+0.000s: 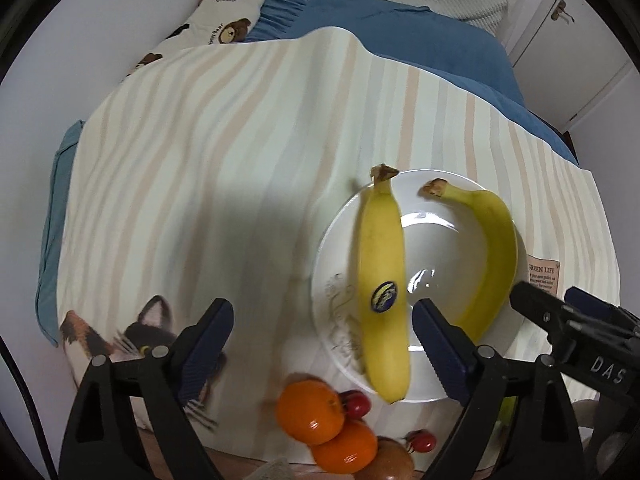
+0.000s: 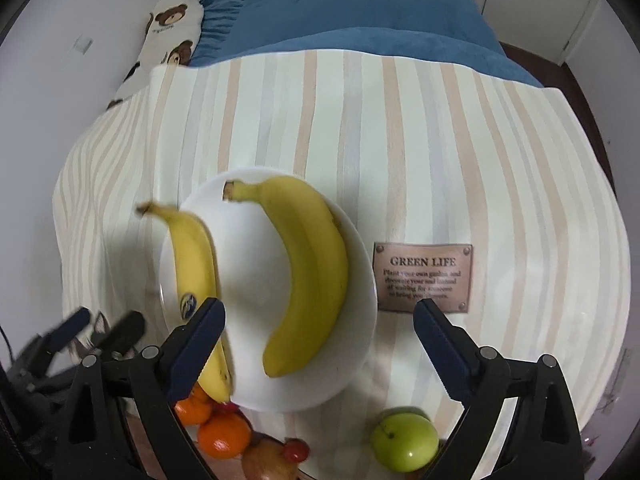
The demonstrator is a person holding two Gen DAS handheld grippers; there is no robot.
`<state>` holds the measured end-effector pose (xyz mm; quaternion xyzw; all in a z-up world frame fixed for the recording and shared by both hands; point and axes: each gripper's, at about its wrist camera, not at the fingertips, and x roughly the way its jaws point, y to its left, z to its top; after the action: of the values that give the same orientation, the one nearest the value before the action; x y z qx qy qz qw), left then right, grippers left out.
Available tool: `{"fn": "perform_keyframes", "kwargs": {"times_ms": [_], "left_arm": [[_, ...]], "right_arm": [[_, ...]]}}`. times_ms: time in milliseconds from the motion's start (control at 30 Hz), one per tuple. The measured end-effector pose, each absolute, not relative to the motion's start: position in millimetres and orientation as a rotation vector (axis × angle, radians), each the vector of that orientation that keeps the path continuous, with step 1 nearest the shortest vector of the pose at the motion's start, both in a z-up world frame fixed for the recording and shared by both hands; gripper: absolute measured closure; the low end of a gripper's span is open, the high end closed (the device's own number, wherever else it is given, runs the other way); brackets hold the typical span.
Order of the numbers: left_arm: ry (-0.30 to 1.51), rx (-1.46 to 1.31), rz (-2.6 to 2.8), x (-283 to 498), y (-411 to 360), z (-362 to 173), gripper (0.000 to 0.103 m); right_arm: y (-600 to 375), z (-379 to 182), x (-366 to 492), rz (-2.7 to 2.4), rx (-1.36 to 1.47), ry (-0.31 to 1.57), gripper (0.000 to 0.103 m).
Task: Organize fruits
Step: 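Lift both tools up away from the plate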
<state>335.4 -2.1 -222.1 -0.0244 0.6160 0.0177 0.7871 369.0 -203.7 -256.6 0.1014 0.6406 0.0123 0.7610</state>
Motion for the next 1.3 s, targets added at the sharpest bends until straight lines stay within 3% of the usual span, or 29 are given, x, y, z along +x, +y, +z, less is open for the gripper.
{"fn": "perform_keyframes", "kwargs": {"times_ms": [433,1300], "left_arm": [[1.237,-0.011,-0.01,282,15,-175,0.012],[0.959,0.041,-0.128,162,8,-43,0.012]], "right_arm": [[-193,-215,294,0.019,0.158,1.289,0.006],[-173,-54,131,0.011,0.171,0.934,0.006]]}}
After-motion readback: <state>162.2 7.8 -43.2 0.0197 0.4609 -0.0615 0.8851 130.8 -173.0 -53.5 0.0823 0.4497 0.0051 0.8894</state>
